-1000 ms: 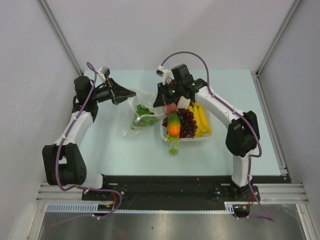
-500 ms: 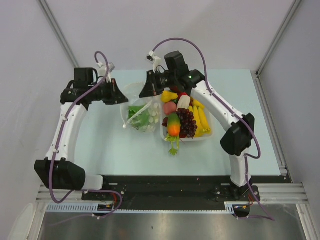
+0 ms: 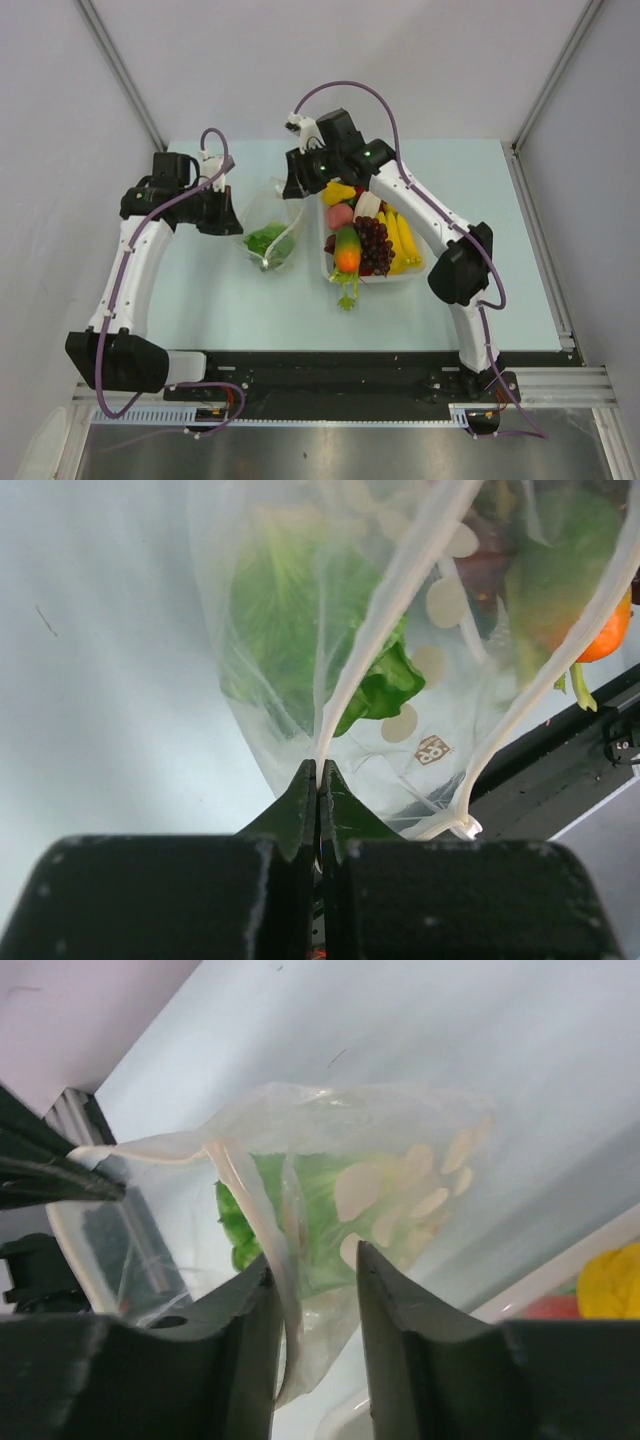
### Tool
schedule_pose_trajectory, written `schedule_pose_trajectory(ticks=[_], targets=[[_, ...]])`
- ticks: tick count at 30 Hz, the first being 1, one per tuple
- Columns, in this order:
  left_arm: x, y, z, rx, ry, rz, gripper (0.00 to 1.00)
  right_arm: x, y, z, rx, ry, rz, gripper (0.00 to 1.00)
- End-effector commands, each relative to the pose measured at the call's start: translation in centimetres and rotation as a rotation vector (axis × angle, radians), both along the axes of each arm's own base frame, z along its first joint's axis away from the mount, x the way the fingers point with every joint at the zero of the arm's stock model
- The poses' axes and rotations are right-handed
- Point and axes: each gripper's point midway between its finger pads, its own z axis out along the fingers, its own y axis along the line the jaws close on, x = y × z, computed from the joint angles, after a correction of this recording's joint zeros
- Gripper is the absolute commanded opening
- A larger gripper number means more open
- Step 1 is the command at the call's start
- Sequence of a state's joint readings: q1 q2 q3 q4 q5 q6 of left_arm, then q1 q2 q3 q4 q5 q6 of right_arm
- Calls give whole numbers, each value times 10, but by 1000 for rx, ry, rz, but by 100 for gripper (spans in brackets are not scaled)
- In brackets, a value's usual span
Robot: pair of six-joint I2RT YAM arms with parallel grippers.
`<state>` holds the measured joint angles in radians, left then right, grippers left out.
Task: Place the food in the zip-top bag and seal the zipper
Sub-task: Adjust the zipper food storage bag at the center of the board, then pick up the fake fruit from the bin.
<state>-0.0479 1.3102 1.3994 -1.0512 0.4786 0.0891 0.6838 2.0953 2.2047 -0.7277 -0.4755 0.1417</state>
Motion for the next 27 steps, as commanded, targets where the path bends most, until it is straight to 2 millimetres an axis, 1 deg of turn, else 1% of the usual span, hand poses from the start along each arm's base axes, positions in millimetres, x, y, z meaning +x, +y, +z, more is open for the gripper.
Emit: schedule_pose_trajectory(ticks=[1,2,3,4,5,6,7,8,9,11,12,13,14,15,16,17,18,21,22,23,27], targets=[[-5,-12,9,-55,-29,-31,0,20,7,12,3,-127,23,47],[-2,-15,9,-73,-27,-30,0,21,6,16,4,-137,21,53],[-1,-17,9,-88,-22,-22,0,24,2,17,6,-142,24,65],[-1,-17,5,-92,-7,-16,0,26,-2,21,15,-146,28,70],[2,-17,3,-94,1,-10,0,28,-7,30,29,-159,23,80],[2,-19,3,-106,3,-21,0,31,-13,31,30,-167,22,91],[4,-20,3,-110,4,-21,0,40,-25,38,47,-179,13,96],[7,-20,3,-116,10,-13,0,44,-35,50,63,-204,0,100],[9,-23,3,-128,17,-19,0,58,-54,52,68,-213,-26,100],[13,-25,10,-139,6,-25,0,71,-72,59,72,-255,-36,100],[16,-26,8,-143,18,-26,0,83,-85,60,50,-284,-69,100],[18,-26,12,-143,11,-27,0,96,-103,56,12,-312,-93,100],[19,-26,11,-140,18,-24,0,102,-113,54,-19,-340,-92,100],[21,-26,11,-140,21,-24,0,111,-122,44,-63,-352,-106,100],[22,-26,10,-140,24,-27,0,121,-137,39,-111,-391,-108,100],[23,-26,9,-142,27,-27,0,127,-143,33,-134,-403,-113,100],[23,-27,5,-144,40,-28,0,136,-149,22,-164,-404,-123,100],[25,-28,2,-151,56,-31,0,154,-160,16,-214,-465,-112,100],[26,-29,2,-152,55,-33,0,158,-160,5,-229,-462,-97,100],[27,-28,2,-151,57,-31,0,162,-162,6,-241,-492,-79,100],[30,-27,2,-142,63,-30,0,163,-156,-16,-252,-494,5,100]])
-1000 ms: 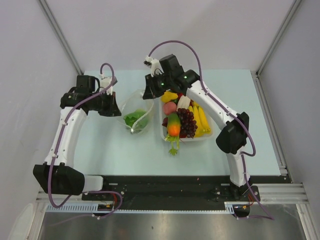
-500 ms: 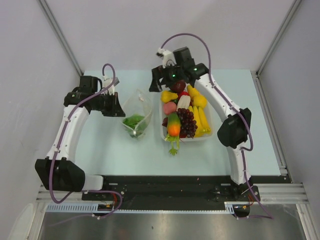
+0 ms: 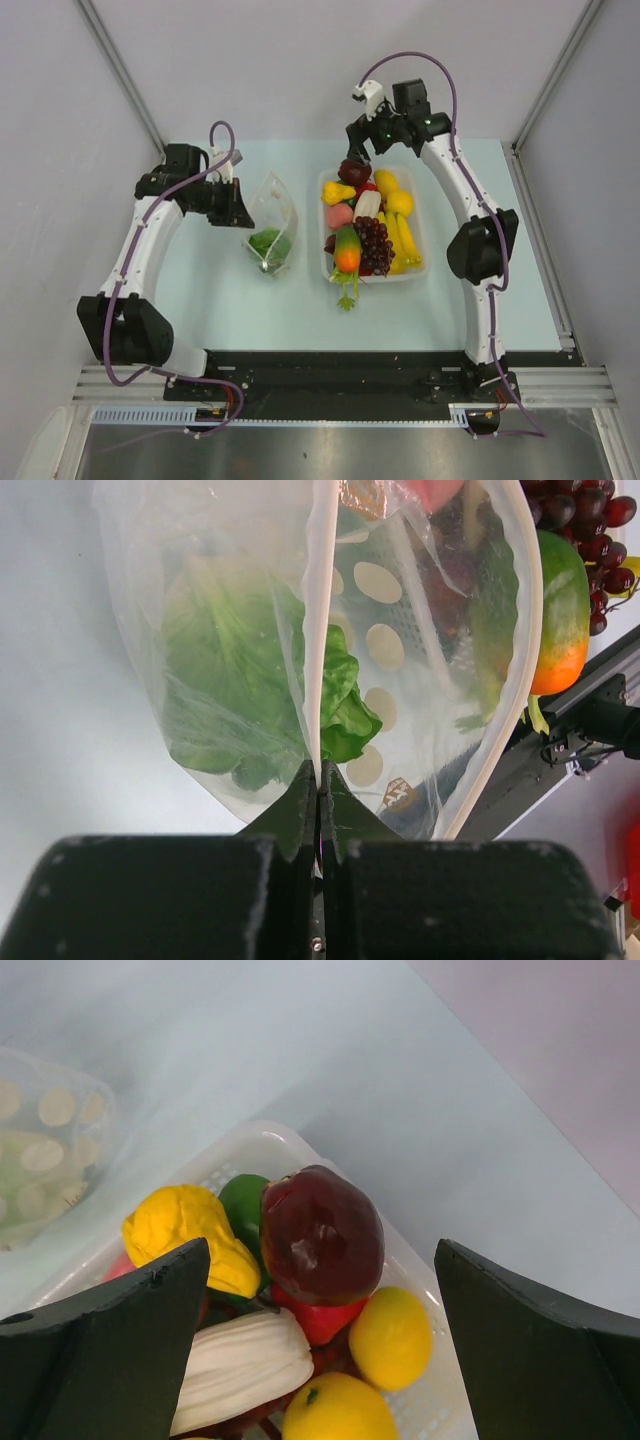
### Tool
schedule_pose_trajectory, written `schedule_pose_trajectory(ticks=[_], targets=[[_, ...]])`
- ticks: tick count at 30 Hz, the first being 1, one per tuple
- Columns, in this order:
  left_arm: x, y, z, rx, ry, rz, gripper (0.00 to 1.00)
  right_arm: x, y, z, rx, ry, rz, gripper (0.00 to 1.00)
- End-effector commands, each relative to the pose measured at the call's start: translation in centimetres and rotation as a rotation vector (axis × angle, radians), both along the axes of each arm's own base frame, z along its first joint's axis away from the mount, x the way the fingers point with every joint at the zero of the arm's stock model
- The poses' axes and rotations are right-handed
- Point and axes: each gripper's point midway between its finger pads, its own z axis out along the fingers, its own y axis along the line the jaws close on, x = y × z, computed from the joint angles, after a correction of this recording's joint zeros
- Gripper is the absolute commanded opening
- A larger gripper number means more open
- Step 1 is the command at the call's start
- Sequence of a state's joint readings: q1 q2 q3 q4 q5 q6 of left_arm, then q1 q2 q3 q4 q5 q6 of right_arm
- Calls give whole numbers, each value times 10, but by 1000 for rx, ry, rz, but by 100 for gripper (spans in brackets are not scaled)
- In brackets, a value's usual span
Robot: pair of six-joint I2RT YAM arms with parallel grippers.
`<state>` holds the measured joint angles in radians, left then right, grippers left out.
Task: Place the food in the zip-top bag and seal the zipper
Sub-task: Pick up the fake fruit from the bin.
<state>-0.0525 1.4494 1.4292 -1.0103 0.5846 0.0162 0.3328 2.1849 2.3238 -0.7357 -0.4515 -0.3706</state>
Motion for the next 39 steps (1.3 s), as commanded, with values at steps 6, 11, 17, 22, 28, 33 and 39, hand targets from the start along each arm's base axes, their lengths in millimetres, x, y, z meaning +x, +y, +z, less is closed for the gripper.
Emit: schedule_pose_trajectory(ticks=[6,11,17,22,28,33,39], targets=[[8,-5,16,-21,-44,-17,0,16,11,-46,-132,-66,141,100],[8,-5,16,-18,-44,-18,0,28,10,-74,-184,-78,145,100],[7,-4,14,-15,-41,-16,0,32,12,-92,-211,-75,156,98],[6,-4,14,-14,-42,-15,0,31,5,-85,-211,-76,142,67],[5,-7,15,-34,-37,-23,0,19,-1,-34,-127,-103,118,39],[2,-11,14,-60,-24,-31,0,-23,30,57,92,-142,162,31],[3,-17,19,-114,-6,-32,0,-113,87,149,360,-196,377,30]])
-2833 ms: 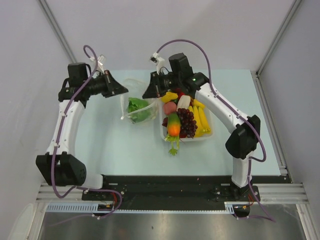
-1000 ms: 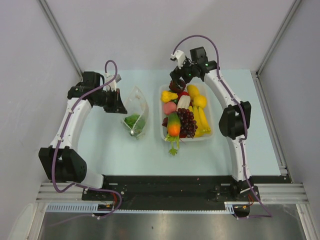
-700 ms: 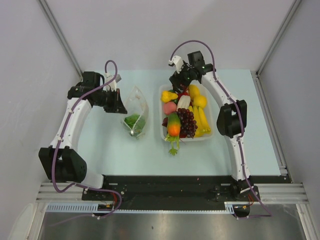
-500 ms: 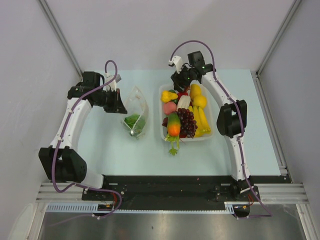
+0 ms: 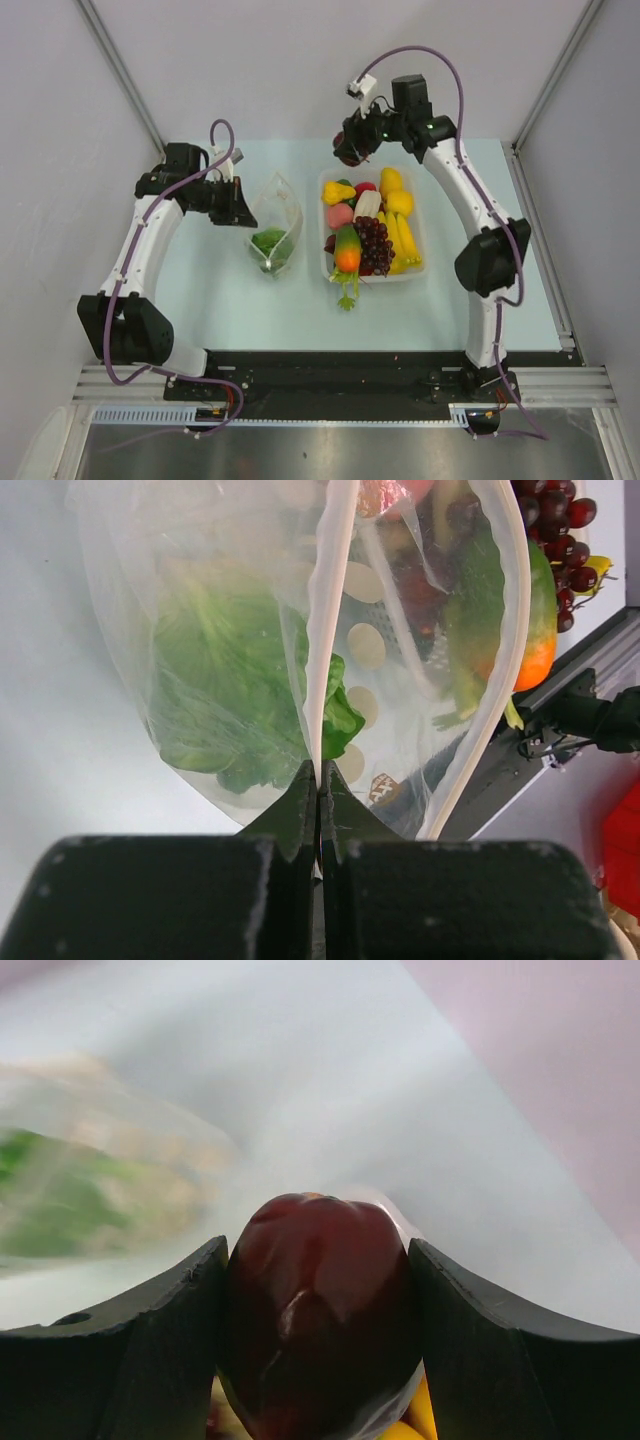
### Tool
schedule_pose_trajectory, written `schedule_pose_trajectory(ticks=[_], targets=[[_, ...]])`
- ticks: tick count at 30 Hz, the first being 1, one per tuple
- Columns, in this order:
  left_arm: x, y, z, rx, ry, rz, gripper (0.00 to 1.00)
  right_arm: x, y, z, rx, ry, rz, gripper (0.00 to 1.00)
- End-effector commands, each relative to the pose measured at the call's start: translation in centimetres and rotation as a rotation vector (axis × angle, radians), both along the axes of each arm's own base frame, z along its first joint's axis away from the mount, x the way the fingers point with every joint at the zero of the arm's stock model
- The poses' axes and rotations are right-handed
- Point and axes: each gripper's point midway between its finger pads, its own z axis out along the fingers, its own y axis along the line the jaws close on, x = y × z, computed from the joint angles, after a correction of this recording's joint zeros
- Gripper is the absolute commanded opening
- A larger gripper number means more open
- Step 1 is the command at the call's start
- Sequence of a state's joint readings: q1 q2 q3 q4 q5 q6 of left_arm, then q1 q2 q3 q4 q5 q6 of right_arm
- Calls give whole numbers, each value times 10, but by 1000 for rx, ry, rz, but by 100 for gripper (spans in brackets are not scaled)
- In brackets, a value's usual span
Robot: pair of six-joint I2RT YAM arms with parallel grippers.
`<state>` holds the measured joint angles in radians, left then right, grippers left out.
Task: Place the food in the zip-top bag and seal the zipper
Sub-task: Pick up the fake fruit from the bin, then place the fake fruit in the zipper food storage bag.
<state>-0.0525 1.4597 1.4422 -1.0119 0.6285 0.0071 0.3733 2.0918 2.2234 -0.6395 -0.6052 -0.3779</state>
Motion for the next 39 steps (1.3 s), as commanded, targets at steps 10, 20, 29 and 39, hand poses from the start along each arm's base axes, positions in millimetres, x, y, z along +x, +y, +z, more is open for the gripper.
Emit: schedule_pose_trajectory(ticks=[10,20,29,39], targets=[[8,-10,19,-178,44,-4,0,-199,153,94,334,-128,560,25],[11,-3,20,-203,52,14,0,-160,182,21,270,-146,478,23],[18,1,20,-248,76,38,0,-129,188,-8,226,-213,390,39],[19,2,20,-269,84,35,0,-113,185,10,238,-198,291,100]])
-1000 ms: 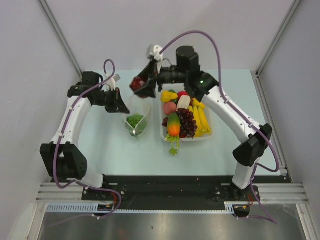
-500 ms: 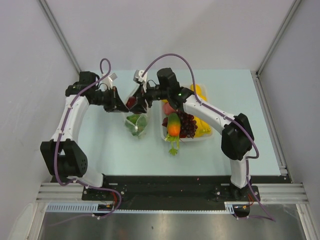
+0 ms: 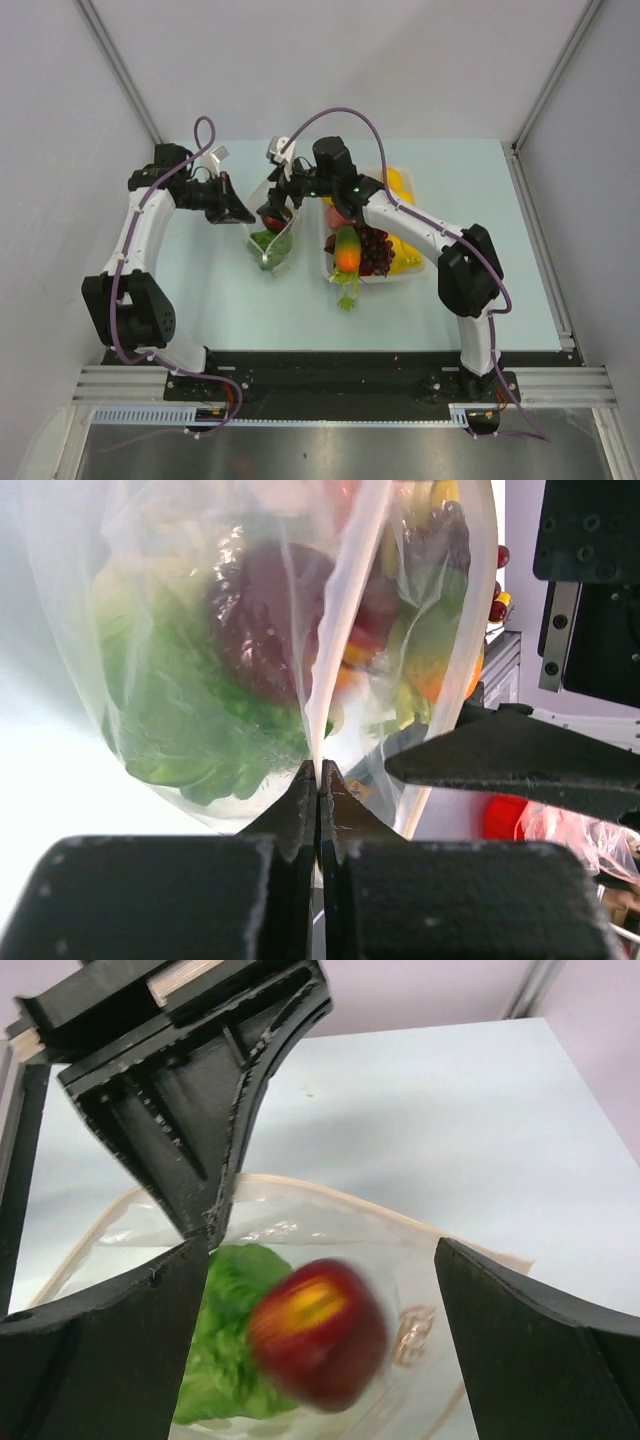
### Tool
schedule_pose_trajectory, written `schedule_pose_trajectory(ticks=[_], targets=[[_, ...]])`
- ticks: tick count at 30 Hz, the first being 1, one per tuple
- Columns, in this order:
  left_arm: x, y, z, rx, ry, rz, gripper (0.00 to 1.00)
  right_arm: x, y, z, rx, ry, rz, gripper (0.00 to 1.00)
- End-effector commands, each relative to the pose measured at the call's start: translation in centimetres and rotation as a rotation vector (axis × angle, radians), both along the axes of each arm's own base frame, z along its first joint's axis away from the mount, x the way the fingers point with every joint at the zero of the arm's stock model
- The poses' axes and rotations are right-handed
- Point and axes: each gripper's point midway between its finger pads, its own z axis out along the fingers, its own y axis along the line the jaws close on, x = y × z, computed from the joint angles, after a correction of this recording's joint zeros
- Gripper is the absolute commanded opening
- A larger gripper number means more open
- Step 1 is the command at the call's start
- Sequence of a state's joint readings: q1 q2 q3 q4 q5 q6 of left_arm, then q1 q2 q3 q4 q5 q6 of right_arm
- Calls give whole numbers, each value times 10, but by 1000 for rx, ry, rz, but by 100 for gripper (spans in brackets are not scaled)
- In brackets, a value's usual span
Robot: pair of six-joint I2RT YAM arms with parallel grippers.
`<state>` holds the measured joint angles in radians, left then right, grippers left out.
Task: Place the food in the zip-top bag and seal the zipper
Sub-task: Place the fake fruit in the zipper food storage bag, then pick up the fake fruit from the bin.
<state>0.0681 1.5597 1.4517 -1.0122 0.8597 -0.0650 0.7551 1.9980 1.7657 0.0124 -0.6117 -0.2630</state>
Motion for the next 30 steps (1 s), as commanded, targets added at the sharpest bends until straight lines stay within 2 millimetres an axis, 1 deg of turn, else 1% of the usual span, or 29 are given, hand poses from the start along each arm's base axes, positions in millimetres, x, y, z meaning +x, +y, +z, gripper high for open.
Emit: schedule_pose_trajectory(ticks=[1,2,3,4,5,6,7,8,9,10,11,12,14,15,17,18,19,20,21,24,25,26,27,28,30], targets=[[6,-4,20,-40,-57,-13,0,16,0,32,51,-28,-66,100],[6,-4,21,-39,-59,-12,0,16,0,35,54,-20,-66,100],[6,-4,21,-40,-57,-13,0,17,-1,44,72,-17,-69,100],[7,-3,21,-37,-61,-12,0,16,-3,42,59,11,-73,100],[7,-4,21,-37,-58,-11,0,15,-7,49,69,17,-73,100],[7,-3,22,-36,-63,-10,0,18,-11,58,83,29,-82,100],[7,-4,23,-36,-66,-12,0,18,-15,63,83,43,-87,100],[8,-3,23,-38,-63,-10,0,17,-20,73,93,43,-89,100],[8,-3,22,-35,-65,-9,0,22,-29,84,107,52,-111,100],[9,-3,22,-32,-64,-7,0,23,-35,83,89,79,-123,100],[9,-3,22,-33,-67,-9,0,26,-43,88,88,87,-142,100],[9,-3,22,-30,-68,-10,0,35,-59,81,58,127,-181,100],[8,-3,21,-27,-66,-8,0,46,-80,74,27,169,-236,100],[9,-2,22,-26,-74,-8,0,57,-102,61,-12,214,-289,100],[9,-2,23,-25,-77,-6,0,68,-125,43,-69,241,-342,98],[9,-3,23,-27,-76,-8,0,69,-137,34,-99,258,-365,97],[9,-2,22,-25,-77,-6,0,76,-151,27,-119,257,-397,97],[9,-2,22,-25,-77,-6,0,80,-160,13,-162,244,-415,97],[9,-2,21,-27,-74,-6,0,81,-166,0,-203,266,-425,96],[8,-3,17,-33,-62,-4,0,88,-173,-22,-278,260,-425,95],[8,-3,16,-33,-59,-5,0,92,-173,-37,-305,265,-423,96],[8,-3,15,-35,-55,-4,0,95,-173,-45,-329,253,-415,96],[9,-3,15,-35,-55,-5,0,98,-173,-47,-339,249,-410,96],[9,-3,16,-36,-56,-5,0,101,-171,-61,-360,264,-404,96],[9,-3,17,-30,-63,-6,0,104,-169,-68,-376,246,-378,98]])
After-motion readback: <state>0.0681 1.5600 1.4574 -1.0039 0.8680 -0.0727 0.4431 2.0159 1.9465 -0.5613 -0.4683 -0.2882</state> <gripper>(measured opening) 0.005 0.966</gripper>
